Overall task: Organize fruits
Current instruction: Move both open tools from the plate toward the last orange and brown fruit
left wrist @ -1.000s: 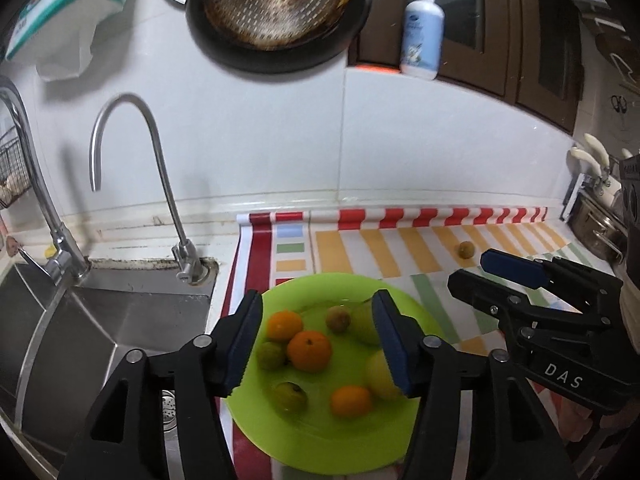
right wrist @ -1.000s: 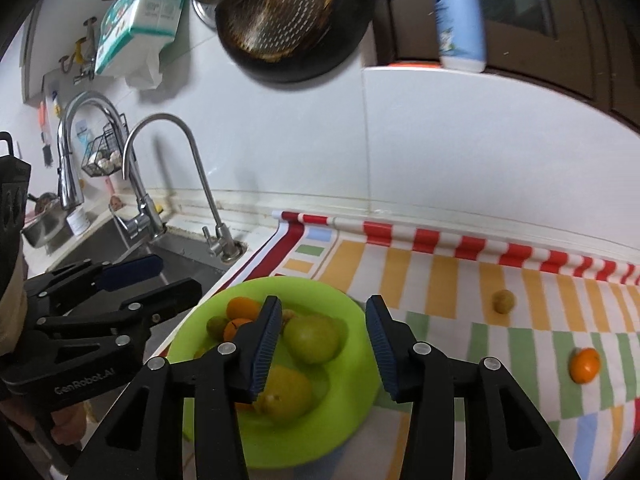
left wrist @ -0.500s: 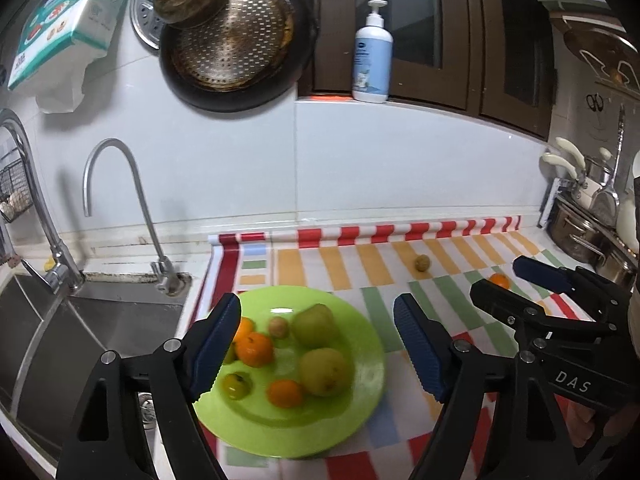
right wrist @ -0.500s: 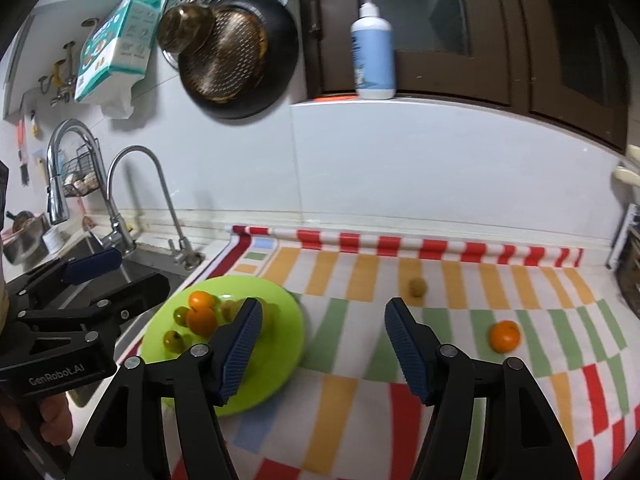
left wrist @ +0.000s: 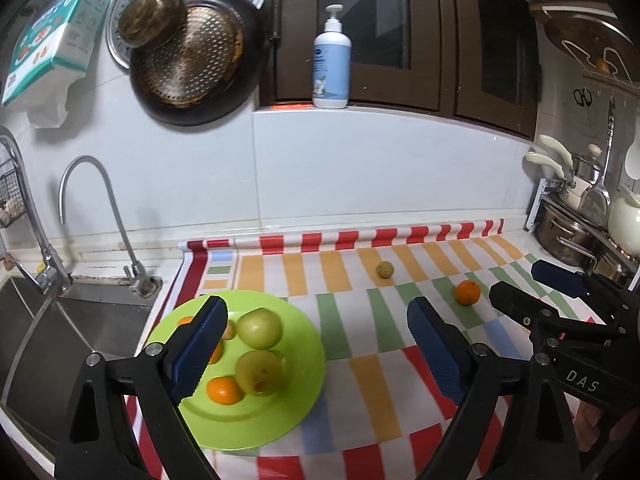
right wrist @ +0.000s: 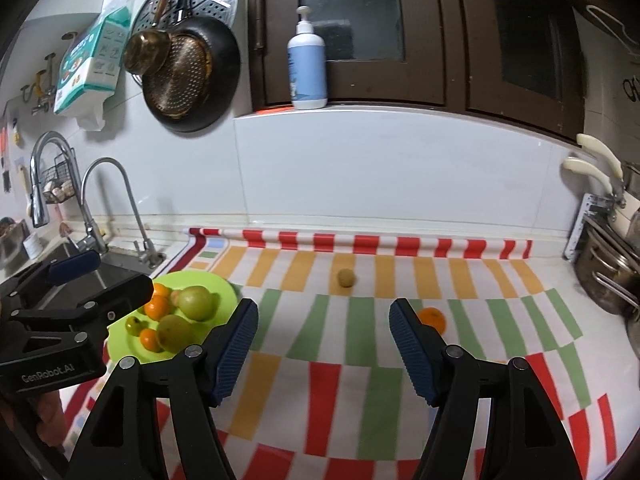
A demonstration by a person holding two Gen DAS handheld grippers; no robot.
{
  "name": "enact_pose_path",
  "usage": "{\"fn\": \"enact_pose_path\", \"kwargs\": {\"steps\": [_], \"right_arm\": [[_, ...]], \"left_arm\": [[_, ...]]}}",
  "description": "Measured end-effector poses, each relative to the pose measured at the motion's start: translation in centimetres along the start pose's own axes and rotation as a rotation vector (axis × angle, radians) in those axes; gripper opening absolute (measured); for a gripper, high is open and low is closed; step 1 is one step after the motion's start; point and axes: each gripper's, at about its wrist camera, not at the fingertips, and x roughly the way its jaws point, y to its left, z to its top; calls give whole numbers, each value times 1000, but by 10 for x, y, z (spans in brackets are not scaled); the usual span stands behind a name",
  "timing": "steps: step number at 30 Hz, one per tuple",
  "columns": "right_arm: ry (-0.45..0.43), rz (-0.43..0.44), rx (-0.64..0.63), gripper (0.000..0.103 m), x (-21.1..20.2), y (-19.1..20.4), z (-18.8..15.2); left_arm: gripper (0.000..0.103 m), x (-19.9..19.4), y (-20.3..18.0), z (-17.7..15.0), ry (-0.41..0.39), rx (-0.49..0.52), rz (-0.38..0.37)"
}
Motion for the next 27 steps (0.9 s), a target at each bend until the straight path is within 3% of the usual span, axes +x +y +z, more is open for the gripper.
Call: {"fn": "enact_pose_path", "kwargs": {"steps": [13, 27], "right_arm": [[13, -45, 13, 69, 5, -48, -6], [103, -29, 46, 69, 55, -91, -18]], "left_arm": [[92, 22, -42, 2, 25, 26, -5], [92, 79, -76, -2, 111, 64, -6]]}}
